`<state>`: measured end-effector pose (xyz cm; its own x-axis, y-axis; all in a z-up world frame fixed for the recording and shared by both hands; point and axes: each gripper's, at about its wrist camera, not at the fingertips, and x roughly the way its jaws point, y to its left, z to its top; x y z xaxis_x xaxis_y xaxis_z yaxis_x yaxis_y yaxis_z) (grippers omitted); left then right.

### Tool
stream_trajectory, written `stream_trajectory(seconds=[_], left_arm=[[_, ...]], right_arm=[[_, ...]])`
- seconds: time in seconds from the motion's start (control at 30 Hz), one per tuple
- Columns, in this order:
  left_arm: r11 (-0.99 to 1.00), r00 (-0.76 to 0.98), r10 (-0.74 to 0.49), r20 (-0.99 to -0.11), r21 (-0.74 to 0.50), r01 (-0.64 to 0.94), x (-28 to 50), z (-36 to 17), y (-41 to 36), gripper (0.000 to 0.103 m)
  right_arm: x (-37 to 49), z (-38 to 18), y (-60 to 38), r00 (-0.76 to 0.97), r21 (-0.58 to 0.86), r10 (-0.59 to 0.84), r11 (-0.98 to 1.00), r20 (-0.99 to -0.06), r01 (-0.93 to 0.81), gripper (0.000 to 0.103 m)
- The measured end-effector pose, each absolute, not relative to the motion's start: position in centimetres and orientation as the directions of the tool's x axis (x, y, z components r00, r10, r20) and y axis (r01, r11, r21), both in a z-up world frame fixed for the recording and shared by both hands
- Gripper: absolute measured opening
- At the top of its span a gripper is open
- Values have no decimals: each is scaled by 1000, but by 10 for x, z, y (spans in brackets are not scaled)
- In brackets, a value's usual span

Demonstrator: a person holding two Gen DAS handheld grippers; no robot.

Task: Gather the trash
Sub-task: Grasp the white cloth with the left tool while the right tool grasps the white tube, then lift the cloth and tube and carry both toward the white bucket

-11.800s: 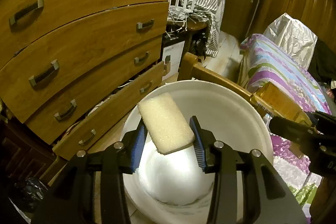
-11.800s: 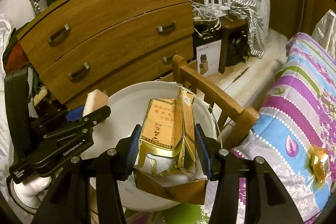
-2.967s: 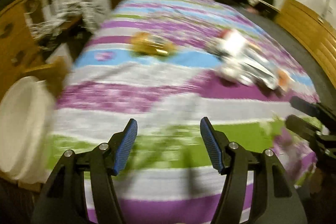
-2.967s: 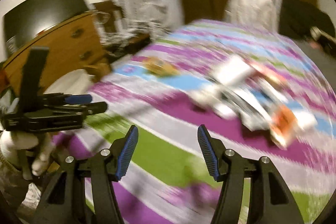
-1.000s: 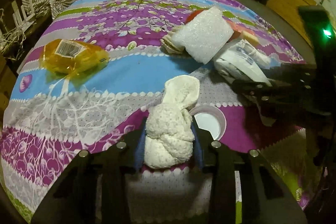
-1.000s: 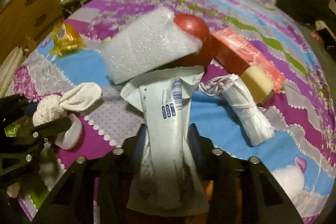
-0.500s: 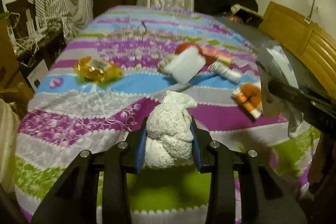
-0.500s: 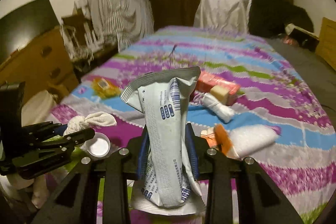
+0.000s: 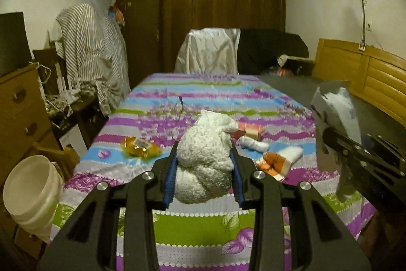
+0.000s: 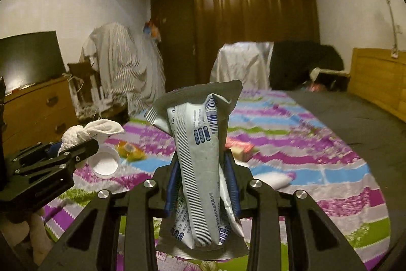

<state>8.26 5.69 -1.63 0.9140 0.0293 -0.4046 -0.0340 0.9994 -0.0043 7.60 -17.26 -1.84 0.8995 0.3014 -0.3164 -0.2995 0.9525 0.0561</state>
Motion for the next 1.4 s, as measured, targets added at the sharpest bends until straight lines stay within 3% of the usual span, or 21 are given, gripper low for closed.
stream_trajectory(seconds=[0.43,0.57,0.73,0.9,1.0,1.13,1.3,1.4], left_arm=[[1000,915,-8,-403,-4,7,72,-12,43,34],[998,860,-65,-507,-27,60,106,-36,46,37],[997,821,-55,-568,-81,11,127,-58,67,38],[990,784,-88,-615,-139,2,137,-73,98,54],[987,778,-84,-623,-160,-22,137,-77,114,58],[979,713,-166,-681,-204,33,136,-100,135,64],[984,665,-165,-728,-169,59,143,-126,147,69],[993,671,-115,-732,-81,81,157,-130,144,69]], right_arm=[[41,-15,-176,902,45,289,956,-320,-290,35],[46,-19,-177,895,52,284,958,-345,-284,35],[56,-27,-179,885,64,288,957,-366,-284,35],[68,-34,-177,874,73,298,953,-385,-293,35],[73,-37,-175,864,79,313,948,-395,-307,35],[81,-45,-175,849,90,327,943,-415,-320,35],[94,-60,-166,814,103,358,930,-458,-352,36],[100,-66,-159,797,104,368,925,-479,-364,36]])
